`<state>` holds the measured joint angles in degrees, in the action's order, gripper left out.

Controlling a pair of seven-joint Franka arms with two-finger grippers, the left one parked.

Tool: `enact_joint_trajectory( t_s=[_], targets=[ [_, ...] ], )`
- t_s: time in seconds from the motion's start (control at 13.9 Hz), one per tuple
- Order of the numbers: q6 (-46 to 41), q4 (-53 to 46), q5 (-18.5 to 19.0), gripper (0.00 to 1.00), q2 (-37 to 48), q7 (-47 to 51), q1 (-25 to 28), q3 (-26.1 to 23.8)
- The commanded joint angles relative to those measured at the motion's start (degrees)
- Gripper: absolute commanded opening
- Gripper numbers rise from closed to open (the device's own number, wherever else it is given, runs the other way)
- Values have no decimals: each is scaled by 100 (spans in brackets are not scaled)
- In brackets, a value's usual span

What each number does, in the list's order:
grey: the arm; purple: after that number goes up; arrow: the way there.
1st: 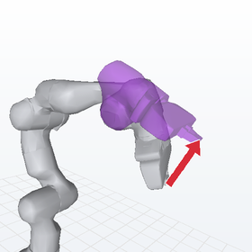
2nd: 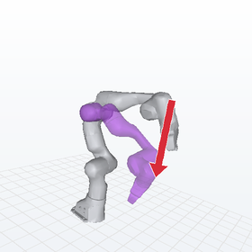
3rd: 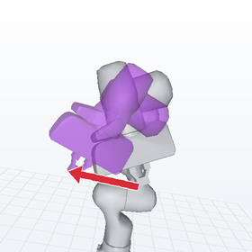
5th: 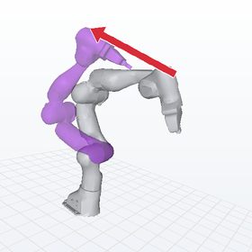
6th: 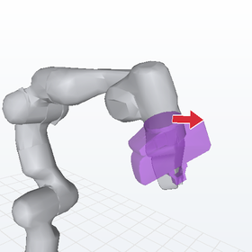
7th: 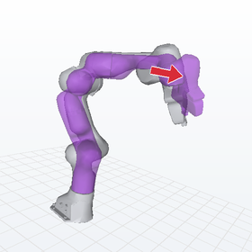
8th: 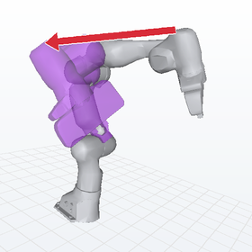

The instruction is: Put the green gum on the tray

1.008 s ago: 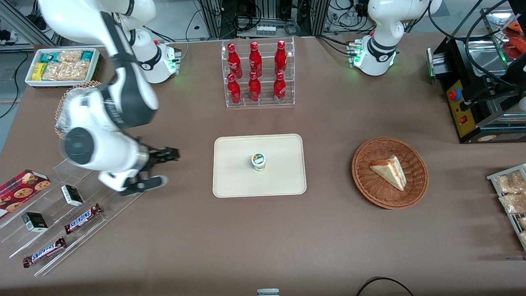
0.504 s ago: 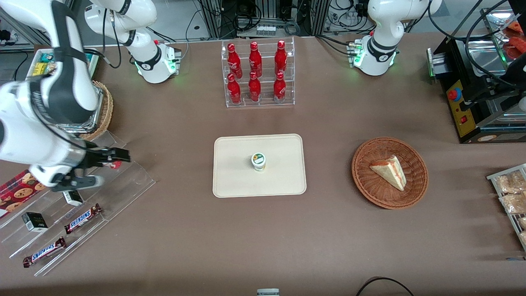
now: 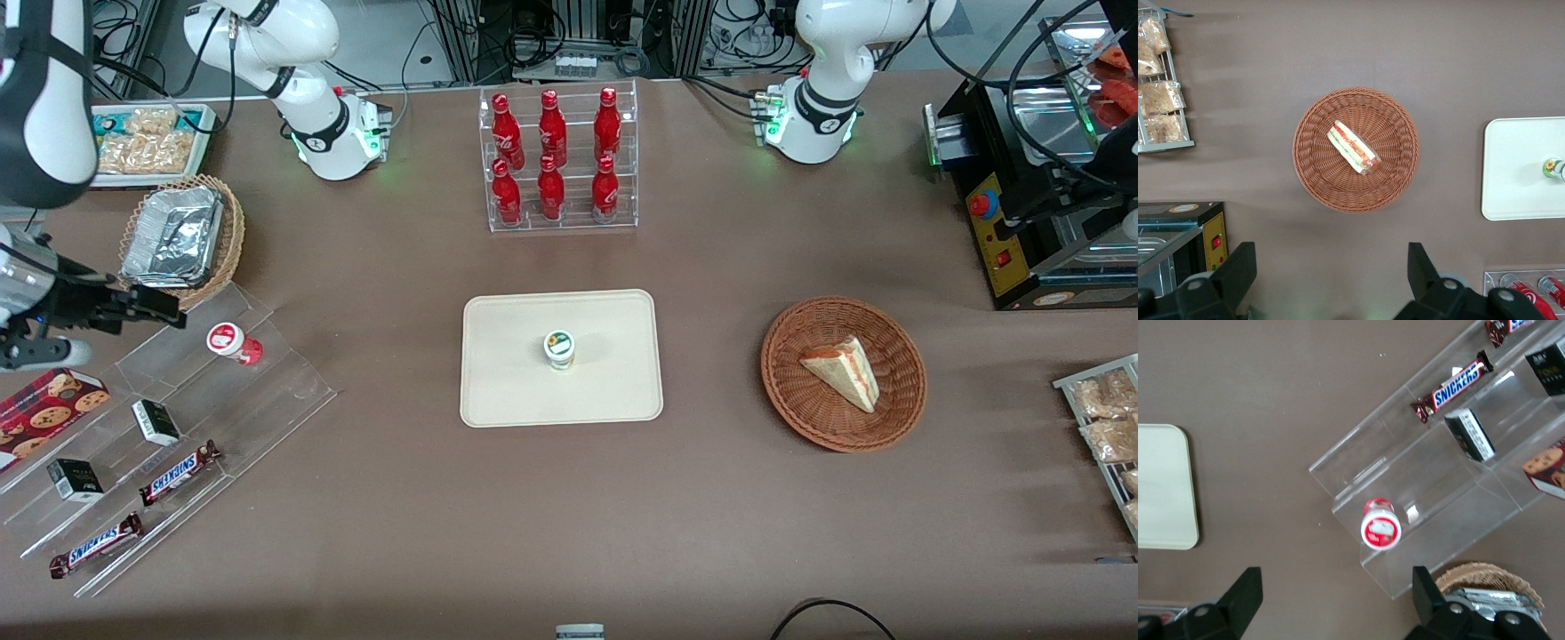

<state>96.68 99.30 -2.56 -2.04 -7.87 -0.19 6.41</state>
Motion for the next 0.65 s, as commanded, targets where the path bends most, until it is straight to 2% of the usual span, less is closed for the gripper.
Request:
enact_joint_trajectory(
  t_s=[0.0, 0.14, 0.58],
  targets=[
    [-481, 161, 238, 100, 362, 5, -78, -122],
    [-842, 108, 238, 100, 441, 31, -95, -114],
    [-1141, -199, 396, 100, 538, 31, -130, -105]
  ],
)
